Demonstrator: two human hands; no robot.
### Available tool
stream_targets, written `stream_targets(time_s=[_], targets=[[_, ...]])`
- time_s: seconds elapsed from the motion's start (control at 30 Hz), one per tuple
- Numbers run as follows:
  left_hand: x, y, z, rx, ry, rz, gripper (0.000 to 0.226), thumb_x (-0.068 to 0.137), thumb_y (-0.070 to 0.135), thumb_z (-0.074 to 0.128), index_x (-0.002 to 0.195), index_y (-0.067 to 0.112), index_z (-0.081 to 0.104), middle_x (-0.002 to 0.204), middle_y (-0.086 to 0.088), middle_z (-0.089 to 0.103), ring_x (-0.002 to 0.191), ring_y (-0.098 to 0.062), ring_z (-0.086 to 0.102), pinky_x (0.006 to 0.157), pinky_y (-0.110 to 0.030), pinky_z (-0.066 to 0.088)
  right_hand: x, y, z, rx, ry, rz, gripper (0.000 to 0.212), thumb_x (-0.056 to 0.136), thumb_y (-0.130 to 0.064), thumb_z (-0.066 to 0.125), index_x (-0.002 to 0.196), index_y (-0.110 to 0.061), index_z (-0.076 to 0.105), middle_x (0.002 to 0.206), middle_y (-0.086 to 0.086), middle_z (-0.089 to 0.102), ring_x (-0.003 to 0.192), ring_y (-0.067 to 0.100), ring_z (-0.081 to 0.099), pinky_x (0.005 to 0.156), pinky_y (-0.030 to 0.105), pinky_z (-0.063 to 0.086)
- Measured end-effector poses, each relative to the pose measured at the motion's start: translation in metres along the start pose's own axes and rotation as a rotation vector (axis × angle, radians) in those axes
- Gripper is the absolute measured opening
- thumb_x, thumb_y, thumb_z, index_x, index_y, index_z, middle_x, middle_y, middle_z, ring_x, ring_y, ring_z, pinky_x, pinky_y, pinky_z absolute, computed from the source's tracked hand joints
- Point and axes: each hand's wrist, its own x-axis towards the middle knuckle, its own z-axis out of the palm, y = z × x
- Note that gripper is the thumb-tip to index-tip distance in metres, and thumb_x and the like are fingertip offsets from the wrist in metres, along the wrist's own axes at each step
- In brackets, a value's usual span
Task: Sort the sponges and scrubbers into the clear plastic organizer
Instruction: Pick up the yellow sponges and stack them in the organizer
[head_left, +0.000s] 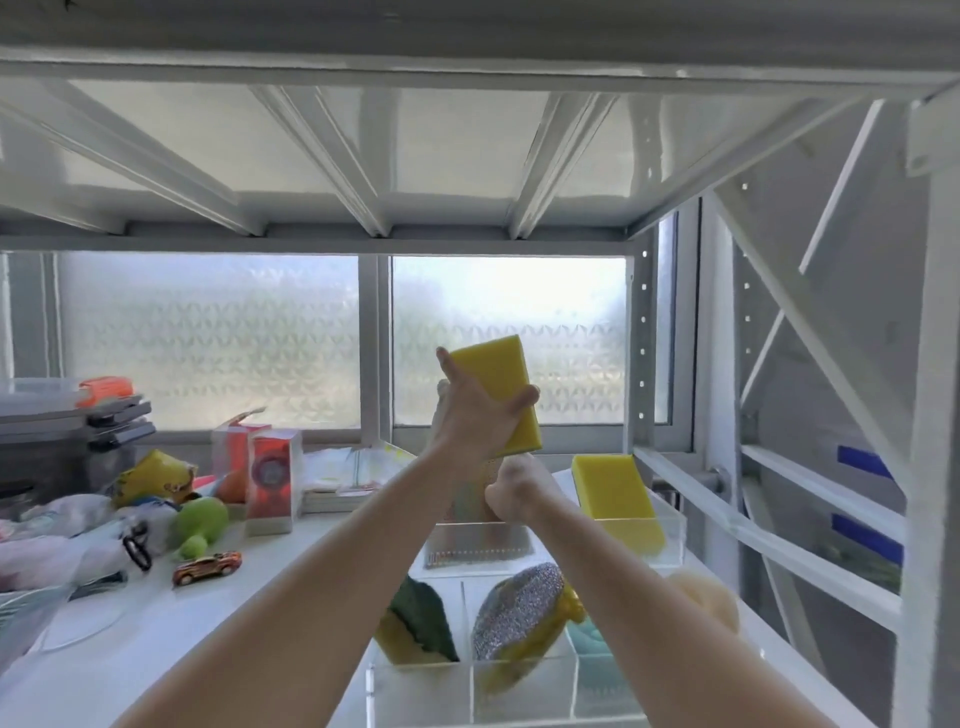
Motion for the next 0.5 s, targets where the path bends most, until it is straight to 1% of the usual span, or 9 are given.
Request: stream_targets(time_s=[0.1, 0.17, 0.23, 0.33, 0.37, 0.43, 0.5], targets=[[0.001, 0.015, 0.022, 0.014, -0.063, -0.008, 0.118, 0.078, 0.047, 0.069, 0.151, 0.012, -0.017, 0.145, -0.018, 0.036, 0.129, -0.034, 0.045, 0.103, -0.042, 0.038, -0.008, 0.009, -0.004, -0.087, 0.012, -0.018, 0.038, 0.091, -0.013, 0.047, 0.125, 0.004, 0.054, 0.134, 0.019, 0.053, 0.124, 0.032, 0.051, 0.097, 0.033, 0.044], [0.004, 0.021, 0.032, 0.048, -0.090, -0.018, 0.118, 0.078, 0.046, 0.069, 0.151, 0.012, -0.017, 0.146, -0.018, 0.033, 0.130, -0.035, 0.044, 0.103, -0.041, 0.037, -0.012, 0.018, -0.011, -0.148, -0.001, -0.025, 0.040, 0.091, -0.022, 0.051, 0.124, 0.001, 0.054, 0.131, 0.019, 0.056, 0.121, 0.033, 0.054, 0.092, 0.033, 0.045], [0.007, 0.024, 0.037, 0.076, -0.086, -0.029, 0.116, 0.078, 0.045, 0.069, 0.151, 0.013, -0.014, 0.145, -0.019, 0.033, 0.129, -0.036, 0.044, 0.103, -0.041, 0.038, -0.015, 0.029, -0.027, -0.223, -0.003, -0.029, 0.043, 0.090, -0.033, 0.053, 0.120, -0.002, 0.056, 0.125, 0.018, 0.059, 0.116, 0.033, 0.056, 0.085, 0.034, 0.046], [0.015, 0.022, 0.039, 0.076, -0.037, -0.056, 0.114, 0.075, 0.045, 0.071, 0.151, 0.011, -0.005, 0.142, -0.019, 0.037, 0.127, -0.037, 0.046, 0.104, -0.045, 0.041, -0.014, 0.052, -0.064, -0.304, 0.030, -0.013, 0.049, 0.085, -0.039, 0.059, 0.121, -0.006, 0.055, 0.126, 0.013, 0.059, 0.117, 0.030, 0.054, 0.094, 0.035, 0.045], [0.016, 0.021, 0.040, 0.070, -0.030, -0.064, 0.113, 0.074, 0.045, 0.072, 0.151, 0.011, -0.004, 0.142, -0.020, 0.037, 0.127, -0.037, 0.046, 0.104, -0.046, 0.042, -0.013, 0.060, -0.079, -0.305, 0.024, 0.024, 0.051, 0.082, -0.039, 0.063, 0.121, -0.008, 0.056, 0.123, 0.011, 0.060, 0.113, 0.027, 0.056, 0.093, 0.034, 0.047], [0.016, 0.018, 0.046, 0.069, -0.044, -0.083, 0.112, 0.073, 0.043, 0.073, 0.150, 0.010, -0.001, 0.142, -0.020, 0.037, 0.128, -0.037, 0.045, 0.104, -0.045, 0.042, -0.013, 0.074, -0.108, -0.303, -0.017, 0.097, 0.049, 0.076, -0.040, 0.070, 0.113, -0.008, 0.061, 0.111, 0.007, 0.064, 0.097, 0.022, 0.060, 0.084, 0.031, 0.050], [0.010, 0.015, 0.057, 0.086, -0.082, -0.098, 0.114, 0.072, 0.042, 0.075, 0.150, 0.008, 0.000, 0.142, -0.020, 0.037, 0.128, -0.036, 0.045, 0.103, -0.042, 0.042, -0.017, 0.086, -0.130, -0.315, -0.070, 0.149, 0.050, 0.074, -0.040, 0.073, 0.109, -0.006, 0.065, 0.108, 0.009, 0.067, 0.092, 0.021, 0.063, 0.079, 0.030, 0.052]])
